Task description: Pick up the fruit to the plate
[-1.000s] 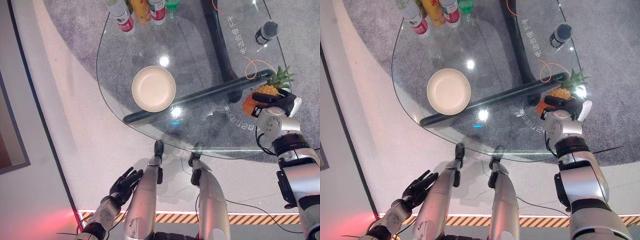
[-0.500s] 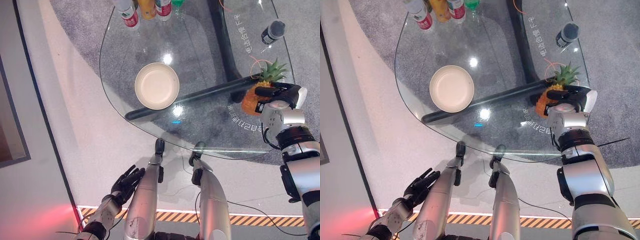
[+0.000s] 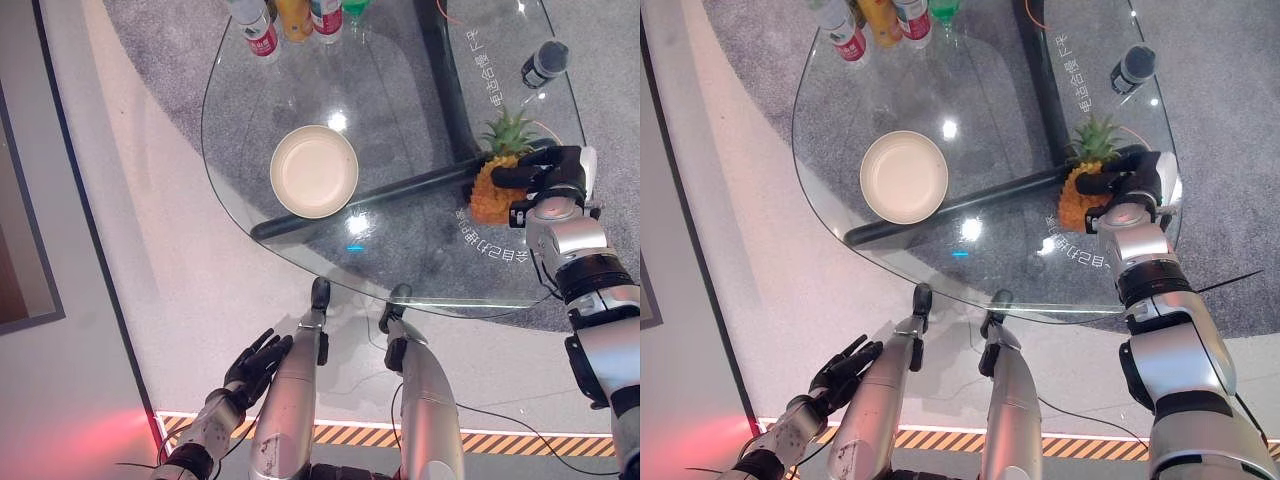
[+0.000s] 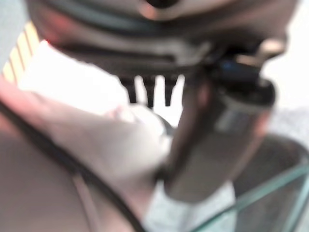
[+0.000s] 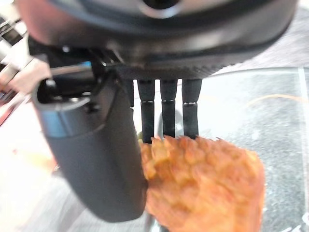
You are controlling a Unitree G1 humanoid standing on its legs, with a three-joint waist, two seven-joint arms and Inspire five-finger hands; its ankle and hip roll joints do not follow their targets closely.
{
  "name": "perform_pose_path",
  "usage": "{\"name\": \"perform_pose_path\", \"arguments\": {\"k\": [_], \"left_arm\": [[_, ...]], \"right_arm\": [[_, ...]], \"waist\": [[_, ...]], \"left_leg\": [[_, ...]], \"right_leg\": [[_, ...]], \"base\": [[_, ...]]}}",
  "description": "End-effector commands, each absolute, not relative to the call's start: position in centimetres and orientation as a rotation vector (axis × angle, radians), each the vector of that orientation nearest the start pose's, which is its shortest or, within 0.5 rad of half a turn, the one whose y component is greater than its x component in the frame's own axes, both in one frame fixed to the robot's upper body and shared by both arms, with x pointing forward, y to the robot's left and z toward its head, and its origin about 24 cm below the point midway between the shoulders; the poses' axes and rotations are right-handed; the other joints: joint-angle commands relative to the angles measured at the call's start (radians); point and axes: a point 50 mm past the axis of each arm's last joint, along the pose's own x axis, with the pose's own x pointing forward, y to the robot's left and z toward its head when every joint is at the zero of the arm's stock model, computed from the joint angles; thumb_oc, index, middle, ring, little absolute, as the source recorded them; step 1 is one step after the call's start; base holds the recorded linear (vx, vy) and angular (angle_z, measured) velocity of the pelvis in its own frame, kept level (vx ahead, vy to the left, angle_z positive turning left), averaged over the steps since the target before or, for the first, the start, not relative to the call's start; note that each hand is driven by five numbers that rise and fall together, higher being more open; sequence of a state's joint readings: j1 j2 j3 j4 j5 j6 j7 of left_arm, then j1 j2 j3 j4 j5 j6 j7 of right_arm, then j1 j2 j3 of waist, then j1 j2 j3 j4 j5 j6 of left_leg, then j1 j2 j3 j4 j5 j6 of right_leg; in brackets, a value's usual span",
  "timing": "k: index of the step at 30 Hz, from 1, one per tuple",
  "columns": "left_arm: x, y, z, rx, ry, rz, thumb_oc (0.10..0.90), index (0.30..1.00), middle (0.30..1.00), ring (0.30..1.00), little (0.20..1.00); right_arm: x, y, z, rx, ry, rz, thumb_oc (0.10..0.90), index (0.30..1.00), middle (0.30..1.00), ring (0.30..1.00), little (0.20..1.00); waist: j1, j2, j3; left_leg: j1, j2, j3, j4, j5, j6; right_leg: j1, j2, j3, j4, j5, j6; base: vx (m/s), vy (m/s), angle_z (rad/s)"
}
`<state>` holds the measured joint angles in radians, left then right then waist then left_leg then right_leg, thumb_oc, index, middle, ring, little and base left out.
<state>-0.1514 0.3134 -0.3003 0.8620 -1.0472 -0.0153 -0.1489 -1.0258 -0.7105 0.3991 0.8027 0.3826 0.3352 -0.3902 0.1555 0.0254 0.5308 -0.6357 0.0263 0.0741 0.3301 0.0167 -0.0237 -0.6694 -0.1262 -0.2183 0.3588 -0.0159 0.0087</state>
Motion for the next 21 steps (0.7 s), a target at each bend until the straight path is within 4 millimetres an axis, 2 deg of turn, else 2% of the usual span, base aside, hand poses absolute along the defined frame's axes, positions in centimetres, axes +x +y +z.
{"name": "perform_pose_path", "arguments": {"k": [1, 3, 4, 5, 18, 19, 20, 21], "left_arm": [[18.7, 19.6, -11.2, -0.621, 0.727, 0.085, 0.800, 0.900, 0.900, 0.900, 0.900], [18.7, 19.7, -11.2, -0.621, 0.726, 0.089, 0.800, 0.900, 0.900, 0.900, 0.900], [19.2, 19.8, -10.9, -0.621, 0.711, 0.085, 0.800, 0.900, 0.900, 0.900, 0.900], [18.8, 19.8, -11.1, -0.618, 0.724, 0.090, 0.800, 0.900, 0.900, 0.900, 0.900], [19.1, 19.9, -11.0, -0.620, 0.718, 0.092, 0.800, 0.900, 0.900, 0.900, 0.900], [19.2, 19.9, -10.9, -0.621, 0.716, 0.092, 0.800, 0.900, 0.900, 0.900, 0.900], [19.3, 19.9, -10.9, -0.622, 0.716, 0.092, 0.800, 0.900, 0.900, 0.900, 0.900], [19.4, 20.0, -10.8, -0.621, 0.715, 0.093, 0.800, 0.900, 0.900, 0.900, 0.900]], "right_arm": [[40.3, -19.4, 20.9, -0.464, -0.064, -0.079, 0.100, 0.300, 0.300, 0.300, 0.200], [40.2, -19.0, 21.0, -0.484, -0.085, -0.026, 0.100, 0.300, 0.300, 0.300, 0.200], [40.2, -18.8, 21.6, -0.487, -0.103, -0.018, 0.100, 0.300, 0.300, 0.300, 0.200], [40.1, -18.4, 21.2, -0.499, -0.098, 0.015, 0.100, 0.300, 0.300, 0.300, 0.200], [39.9, -18.7, 21.6, -0.545, -0.137, -0.034, 0.100, 0.300, 0.300, 0.300, 0.200], [39.9, -18.8, 21.7, -0.546, -0.141, -0.040, 0.229, 0.411, 0.411, 0.411, 0.329], [39.9, -18.9, 21.8, -0.550, -0.145, -0.048, 0.427, 0.580, 0.580, 0.580, 0.527], [39.9, -19.0, 21.9, -0.557, -0.148, -0.053, 0.690, 0.806, 0.806, 0.806, 0.790]], "waist": [[0.034, 0.017, -0.011], [0.034, 0.017, -0.011], [0.030, 0.013, -0.011], [0.032, 0.015, -0.011], [0.027, 0.014, -0.011], [0.027, 0.013, -0.011], [0.026, 0.014, -0.011], [0.027, 0.013, -0.011]], "left_leg": [[0.022, -0.088, 0.047, 0.015, -0.099, 0.037], [0.023, -0.087, 0.048, 0.014, -0.100, 0.037], [-0.005, -0.088, 0.052, 0.008, -0.070, 0.042], [0.022, -0.086, 0.048, 0.012, -0.098, 0.036], [0.026, -0.083, 0.060, 0.012, -0.098, 0.036], [0.027, -0.082, 0.061, 0.011, -0.098, 0.036], [0.028, -0.082, 0.061, 0.010, -0.098, 0.035], [0.030, -0.081, 0.062, 0.007, -0.098, 0.036]], "right_leg": [[0.030, -0.001, -0.056, 0.025, -0.006, 0.062], [0.029, -0.001, -0.057, 0.026, -0.007, 0.062], [0.007, -0.003, -0.067, 0.012, 0.021, 0.051], [0.028, -0.001, -0.058, 0.025, -0.007, 0.062], [0.030, -0.004, -0.059, 0.022, -0.002, 0.066], [0.031, -0.004, -0.060, 0.021, -0.001, 0.067], [0.032, -0.005, -0.060, 0.020, -0.001, 0.067], [0.034, -0.005, -0.061, 0.018, 0.000, 0.068]], "base": [[0.00, 0.000, 0.00], [-0.04, -0.003, 0.00], [0.00, 0.000, 0.00], [0.00, 0.000, 0.00], [0.00, 0.003, 0.03], [0.00, 0.000, 0.00], [0.00, 0.000, 0.00], [0.00, 0.000, 0.00]]}}
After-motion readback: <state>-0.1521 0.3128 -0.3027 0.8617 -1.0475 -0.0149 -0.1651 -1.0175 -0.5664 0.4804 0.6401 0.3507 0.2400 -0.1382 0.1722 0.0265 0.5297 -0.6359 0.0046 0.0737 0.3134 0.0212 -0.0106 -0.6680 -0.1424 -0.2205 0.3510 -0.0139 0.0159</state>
